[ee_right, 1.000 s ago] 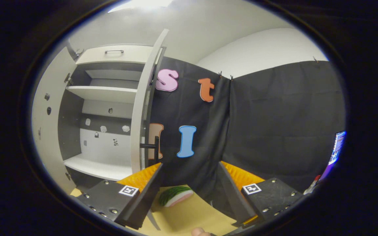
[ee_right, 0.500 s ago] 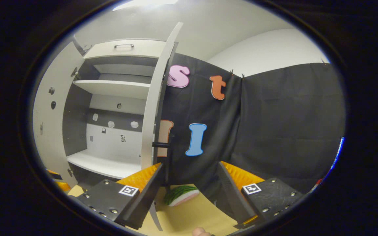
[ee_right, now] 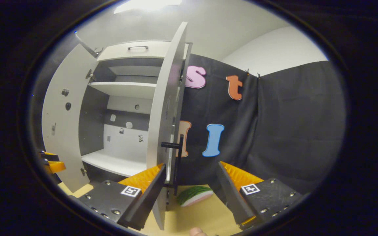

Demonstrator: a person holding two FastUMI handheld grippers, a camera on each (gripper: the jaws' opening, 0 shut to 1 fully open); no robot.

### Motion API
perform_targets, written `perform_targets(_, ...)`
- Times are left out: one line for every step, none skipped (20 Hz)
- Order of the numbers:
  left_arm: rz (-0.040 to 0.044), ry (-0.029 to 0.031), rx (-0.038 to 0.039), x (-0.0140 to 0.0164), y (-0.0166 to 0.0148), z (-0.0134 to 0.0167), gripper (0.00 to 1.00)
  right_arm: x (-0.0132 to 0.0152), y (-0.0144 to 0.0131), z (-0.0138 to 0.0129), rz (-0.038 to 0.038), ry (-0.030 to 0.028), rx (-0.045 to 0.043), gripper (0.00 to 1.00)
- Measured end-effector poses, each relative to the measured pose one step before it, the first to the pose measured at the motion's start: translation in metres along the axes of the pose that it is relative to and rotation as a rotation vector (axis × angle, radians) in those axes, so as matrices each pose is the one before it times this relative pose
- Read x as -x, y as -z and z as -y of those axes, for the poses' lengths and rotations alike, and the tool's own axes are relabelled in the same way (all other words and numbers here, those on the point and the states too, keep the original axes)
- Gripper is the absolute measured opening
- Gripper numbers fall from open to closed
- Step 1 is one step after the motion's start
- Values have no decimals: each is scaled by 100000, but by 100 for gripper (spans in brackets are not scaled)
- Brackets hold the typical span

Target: Grasp the bottle in the cabinet with the left hand and place it on the coaster, then close the right door with the right hand and the left door with the left hand.

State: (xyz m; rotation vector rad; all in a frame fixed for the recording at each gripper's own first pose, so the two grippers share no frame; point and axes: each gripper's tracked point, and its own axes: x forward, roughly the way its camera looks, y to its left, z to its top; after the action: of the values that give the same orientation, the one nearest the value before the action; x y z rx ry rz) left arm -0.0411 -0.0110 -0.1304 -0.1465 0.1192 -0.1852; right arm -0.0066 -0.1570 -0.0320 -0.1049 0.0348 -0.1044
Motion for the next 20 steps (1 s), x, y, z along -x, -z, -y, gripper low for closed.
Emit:
perform_targets(1017,-1156,557,215,-401,-242,95,-137,-47,-996,115,-2533,-171,96)
perform_targets(1419,-1251,499,229,-420,-299,95,-192,-118,-968,122,-2682,113,96)
perform_targets(1154,-1577,235,101,-273,-435,95,-178,-137,-979,242,-2481,323,96)
perform_targets(270,-1776,93,281,-61,-506,95,-168,-127,-816,240,-2145,623,92)
perform_targets(-186,-1998,-9,21,222,-410,95,-213,-38,-690,340,-1749,617,92)
perform_targets(410,-2035,-91,332,-46,-608,95,-306,-105,-665,303,-1520,411,92)
perform_targets(390,-1949,64,395,-156,-591,95,-200,-88,-527,258,-1463,183,92)
perform_targets(377,-1889,105,427,-150,-667,95,-199,-43,-578,106,-1392,-200,96)
perform_targets(662,-1877,44,463,-190,-584,95,-247,-17,-550,-3,-1407,-463,92)
perform_targets(486,-1893,-26,412,-87,-559,95,-246,18,-578,-31,-1467,-732,92)
perform_targets(-93,-2204,-118,434,53,-771,94,-305,38,-542,-171,-1523,-837,92)
perform_targets(-105,-2345,-76,377,15,-760,95,-345,-7,-566,-37,-1412,-754,92)
perform_targets(133,-1963,47,381,-55,-628,94,-376,-25,-646,67,-1449,-309,92)
perform_targets(290,-2079,175,408,-254,-702,95,-378,-9,-671,166,-1571,6,96)
perform_targets(371,-2048,150,324,-72,-751,94,-444,-55,-699,118,-1642,285,92)
perform_targets(403,-2082,104,219,-197,-683,94,-457,-41,-770,85,-1536,207,96)
perform_targets(460,-2146,-74,317,-191,-462,95,-273,-17,-1018,-7,-2435,82,96)
perform_targets(282,-2083,-198,270,-145,-672,94,-375,-4,-1197,398,-2933,-376,96)
perform_targets(197,-2274,-258,442,19,-1205,94,-301,-249,-1113,720,-2345,-583,93)
perform_targets(-32,-2070,-156,197,-55,-879,94,-336,-325,-850,1029,-2167,-474,96)
